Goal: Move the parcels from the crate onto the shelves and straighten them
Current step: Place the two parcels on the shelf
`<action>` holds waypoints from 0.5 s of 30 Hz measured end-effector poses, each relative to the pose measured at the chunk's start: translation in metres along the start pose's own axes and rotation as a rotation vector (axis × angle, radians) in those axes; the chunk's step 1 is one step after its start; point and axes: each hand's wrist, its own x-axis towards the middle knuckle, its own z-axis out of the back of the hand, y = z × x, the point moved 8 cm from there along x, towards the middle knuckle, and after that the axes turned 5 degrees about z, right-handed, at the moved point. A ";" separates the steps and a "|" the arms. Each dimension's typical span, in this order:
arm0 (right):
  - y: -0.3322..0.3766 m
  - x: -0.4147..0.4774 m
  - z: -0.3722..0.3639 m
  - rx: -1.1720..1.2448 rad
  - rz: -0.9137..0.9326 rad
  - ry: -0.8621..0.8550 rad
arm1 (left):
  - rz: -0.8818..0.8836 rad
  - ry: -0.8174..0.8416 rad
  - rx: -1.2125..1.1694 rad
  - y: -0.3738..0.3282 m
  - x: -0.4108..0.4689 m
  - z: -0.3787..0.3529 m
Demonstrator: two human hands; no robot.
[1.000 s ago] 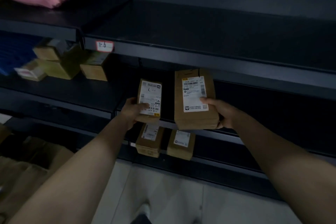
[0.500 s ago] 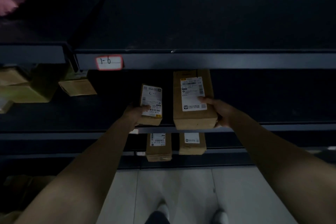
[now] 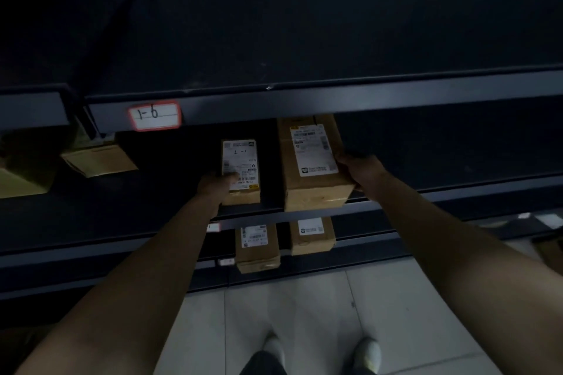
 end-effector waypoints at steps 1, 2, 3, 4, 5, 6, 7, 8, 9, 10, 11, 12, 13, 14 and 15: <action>0.003 -0.001 0.006 -0.031 0.027 -0.036 | -0.011 -0.024 0.030 -0.002 -0.002 0.001; 0.007 -0.005 0.010 -0.075 0.060 -0.056 | -0.021 -0.076 0.098 -0.004 -0.003 0.004; 0.012 -0.009 0.014 -0.145 0.104 -0.063 | -0.023 -0.132 0.198 -0.007 -0.006 0.007; 0.018 -0.013 0.017 -0.250 0.161 -0.059 | -0.055 -0.193 0.300 -0.014 -0.015 0.008; 0.025 -0.019 0.020 -0.366 0.223 -0.051 | -0.103 -0.254 0.383 -0.024 -0.027 0.008; 0.034 -0.027 0.022 -0.484 0.296 -0.041 | -0.185 -0.305 0.439 -0.038 -0.046 0.006; 0.041 -0.036 0.025 -0.565 0.353 -0.037 | -0.292 -0.324 0.468 -0.052 -0.066 -0.001; 0.045 -0.044 0.030 -0.610 0.392 -0.024 | -0.393 -0.312 0.476 -0.065 -0.088 -0.010; 0.048 -0.051 0.036 -0.649 0.417 -0.009 | -0.481 -0.283 0.482 -0.075 -0.110 -0.021; 0.052 -0.059 0.043 -0.698 0.442 0.003 | -0.564 -0.245 0.508 -0.085 -0.133 -0.036; 0.054 -0.068 0.051 -0.762 0.462 0.008 | -0.646 -0.206 0.559 -0.093 -0.155 -0.053; 0.058 -0.077 0.063 -0.841 0.484 0.009 | -0.724 -0.160 0.617 -0.101 -0.179 -0.074; 0.061 -0.087 0.076 -0.926 0.513 -0.004 | -0.806 -0.108 0.679 -0.109 -0.206 -0.098; 0.066 -0.099 0.093 -1.010 0.545 -0.035 | -0.891 -0.060 0.745 -0.116 -0.233 -0.124; 0.070 -0.111 0.114 -1.086 0.567 -0.080 | -0.976 -0.015 0.805 -0.124 -0.261 -0.150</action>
